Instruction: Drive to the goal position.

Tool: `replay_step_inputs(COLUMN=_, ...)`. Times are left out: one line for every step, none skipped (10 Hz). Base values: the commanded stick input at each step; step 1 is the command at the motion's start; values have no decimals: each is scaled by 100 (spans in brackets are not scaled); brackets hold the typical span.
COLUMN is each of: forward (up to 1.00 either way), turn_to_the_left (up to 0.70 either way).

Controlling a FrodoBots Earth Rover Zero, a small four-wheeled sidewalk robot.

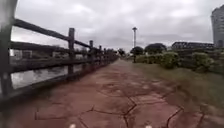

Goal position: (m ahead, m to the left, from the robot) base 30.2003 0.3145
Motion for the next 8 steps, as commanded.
replay_step_inputs(forward=85, turn_to_the_left=-33)
replay_step_inputs(forward=85, turn_to_the_left=-33)
replay_step_inputs(forward=85, turn_to_the_left=-33)
replay_step_inputs(forward=85, turn_to_the_left=-22)
replay_step_inputs(forward=85, turn_to_the_left=-5)
replay_step_inputs(forward=85, turn_to_the_left=1)
replay_step_inputs(forward=85, turn_to_the_left=1)
replay_step_inputs(forward=85, turn_to_the_left=1)
